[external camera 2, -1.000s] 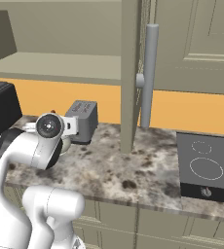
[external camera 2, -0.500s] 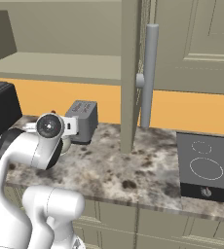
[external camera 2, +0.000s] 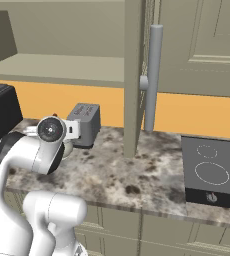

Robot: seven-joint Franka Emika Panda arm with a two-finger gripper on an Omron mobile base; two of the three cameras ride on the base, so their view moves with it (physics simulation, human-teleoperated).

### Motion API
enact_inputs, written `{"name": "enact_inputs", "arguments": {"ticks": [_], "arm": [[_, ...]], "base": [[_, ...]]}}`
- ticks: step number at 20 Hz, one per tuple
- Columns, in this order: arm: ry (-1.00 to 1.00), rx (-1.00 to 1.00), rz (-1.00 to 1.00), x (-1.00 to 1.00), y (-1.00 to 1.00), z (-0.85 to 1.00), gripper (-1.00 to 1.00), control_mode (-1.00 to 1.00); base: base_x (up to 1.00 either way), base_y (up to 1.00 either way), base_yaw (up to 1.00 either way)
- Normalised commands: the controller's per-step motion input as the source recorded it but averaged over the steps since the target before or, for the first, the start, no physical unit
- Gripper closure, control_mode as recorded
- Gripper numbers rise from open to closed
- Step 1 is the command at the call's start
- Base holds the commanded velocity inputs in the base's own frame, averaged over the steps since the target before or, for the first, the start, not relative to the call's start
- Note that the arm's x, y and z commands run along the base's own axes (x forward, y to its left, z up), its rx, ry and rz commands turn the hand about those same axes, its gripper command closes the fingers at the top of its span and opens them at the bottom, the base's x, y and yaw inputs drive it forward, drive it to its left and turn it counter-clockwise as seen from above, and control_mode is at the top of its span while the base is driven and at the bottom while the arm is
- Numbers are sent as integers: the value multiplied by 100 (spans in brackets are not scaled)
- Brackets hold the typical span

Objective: Open the cabinet, pick the kettle from the cabinet, and place it in the sink.

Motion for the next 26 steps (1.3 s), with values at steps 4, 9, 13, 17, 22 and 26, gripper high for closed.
{"name": "enact_inputs", "arguments": {"ticks": [4,9,13,17,22,26], "arm": [[0,0,0,0,0,0,100,100],[0,0,0,0,0,0,100,100],[0,0,0,0,0,0,100,100],[0,0,0,0,0,0,100,100],[0,0,0,0,0,0,100,100],[0,0,0,0,0,0,100,100]], "base": [[-4,0,0],[-30,0,-11],[-52,0,-18],[-46,0,-13],[-44,0,-12],[-41,0,-11]]}}
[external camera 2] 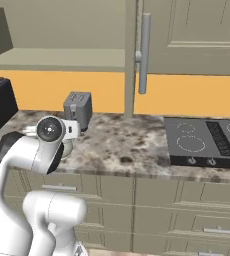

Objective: Open the cabinet, pick the kettle from the cabinet, and place it in the sink.

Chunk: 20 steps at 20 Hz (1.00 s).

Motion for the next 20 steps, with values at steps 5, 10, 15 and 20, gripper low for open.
{"name": "enact_inputs", "arguments": {"ticks": [5,10,15,20], "arm": [[0,0,0,0,0,0,100,100],[0,0,0,0,0,0,100,100],[0,0,0,0,0,0,100,100],[0,0,0,0,0,0,100,100]], "base": [[-42,0,-9],[-39,0,-5],[-41,2,-2],[-35,4,2]]}}
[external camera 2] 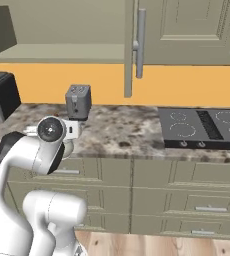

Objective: Open the cabinet, pick the kettle from the cabinet, and place it in the sink.

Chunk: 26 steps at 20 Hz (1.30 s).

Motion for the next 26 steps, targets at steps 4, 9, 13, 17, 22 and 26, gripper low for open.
{"name": "enact_inputs", "arguments": {"ticks": [4,9,13,17,22,26], "arm": [[0,0,0,0,0,0,100,100],[0,0,0,0,0,0,100,100],[0,0,0,0,0,0,100,100],[0,0,0,0,0,0,100,100],[0,0,0,0,0,0,100,100],[0,0,0,0,0,0,100,100]], "base": [[-25,2,15],[-14,0,30],[-9,0,38],[-5,0,42],[-3,0,46],[0,-3,52]]}}
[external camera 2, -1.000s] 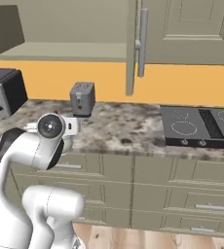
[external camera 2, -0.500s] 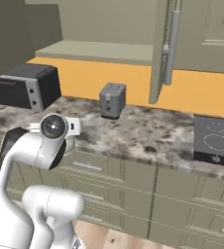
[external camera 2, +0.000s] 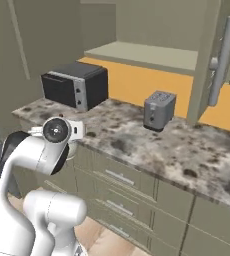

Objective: Open the cabinet, pick the kettle from the cabinet, and place it in the sink.

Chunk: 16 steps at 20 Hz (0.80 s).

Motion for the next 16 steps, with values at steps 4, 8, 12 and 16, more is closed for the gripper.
{"name": "enact_inputs", "arguments": {"ticks": [4,8,12,16], "arm": [[0,0,0,0,0,0,100,100],[0,0,0,0,0,0,100,100],[0,0,0,0,0,0,100,100],[0,0,0,0,0,0,100,100]], "base": [[0,-3,55],[0,-5,58],[2,-4,60],[5,-6,67]]}}
